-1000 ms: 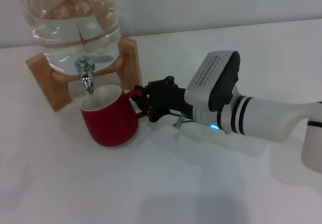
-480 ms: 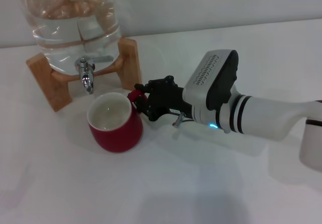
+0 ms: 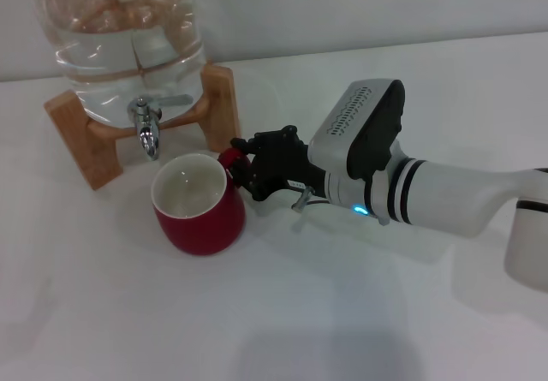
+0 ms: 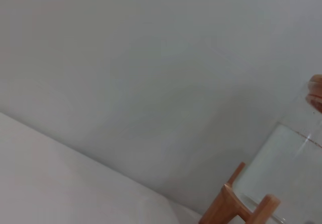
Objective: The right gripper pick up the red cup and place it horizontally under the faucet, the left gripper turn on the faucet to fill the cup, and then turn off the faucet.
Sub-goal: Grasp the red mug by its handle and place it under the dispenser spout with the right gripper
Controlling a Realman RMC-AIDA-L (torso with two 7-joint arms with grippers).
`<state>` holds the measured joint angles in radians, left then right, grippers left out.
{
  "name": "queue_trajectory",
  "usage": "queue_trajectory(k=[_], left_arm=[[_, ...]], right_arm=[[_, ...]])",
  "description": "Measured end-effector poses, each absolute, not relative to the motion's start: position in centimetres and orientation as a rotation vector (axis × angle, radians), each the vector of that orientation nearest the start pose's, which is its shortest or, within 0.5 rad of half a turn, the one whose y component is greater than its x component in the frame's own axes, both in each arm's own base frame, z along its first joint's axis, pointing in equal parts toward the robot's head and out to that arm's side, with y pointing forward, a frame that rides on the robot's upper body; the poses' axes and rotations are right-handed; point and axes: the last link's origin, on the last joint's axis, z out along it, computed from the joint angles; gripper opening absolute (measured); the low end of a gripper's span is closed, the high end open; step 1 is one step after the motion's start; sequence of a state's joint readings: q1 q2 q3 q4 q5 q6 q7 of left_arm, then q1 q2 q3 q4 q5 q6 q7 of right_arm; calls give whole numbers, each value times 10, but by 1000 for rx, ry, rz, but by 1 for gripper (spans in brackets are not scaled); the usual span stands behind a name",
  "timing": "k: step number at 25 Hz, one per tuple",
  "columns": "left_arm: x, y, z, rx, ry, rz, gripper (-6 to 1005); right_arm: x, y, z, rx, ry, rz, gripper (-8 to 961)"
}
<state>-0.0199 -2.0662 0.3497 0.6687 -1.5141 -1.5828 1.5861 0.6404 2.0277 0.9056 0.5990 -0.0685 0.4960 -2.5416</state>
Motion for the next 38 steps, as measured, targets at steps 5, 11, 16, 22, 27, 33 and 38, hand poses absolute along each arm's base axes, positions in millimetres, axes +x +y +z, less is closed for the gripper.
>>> queue_trajectory(k=[5, 11, 16, 22, 27, 33, 38], left_arm=[[-401, 186, 97, -1716, -1192, -1038, 876], [-401, 186, 97, -1717, -1192, -1038, 876], [-401, 186, 96, -1715, -1192, -1037, 876], [-401, 185, 96, -1715, -1193, -1037, 876], [-401, 186, 96, -1716, -1192, -1039, 876], [-400, 186, 95, -1716, -1193, -1041, 876], [-400, 186, 95, -1716, -1193, -1043, 876]], right_arm=[[183, 378, -120, -2411, 414, 541, 232], [176, 376, -126, -2442, 389, 541, 237], [170, 378, -127, -2451, 369, 546, 241], [167, 380, -128, -2458, 353, 525, 246], [168, 385, -128, -2441, 383, 495, 269], [170, 388, -126, -2413, 432, 491, 303], [172, 389, -125, -2401, 455, 495, 305]])
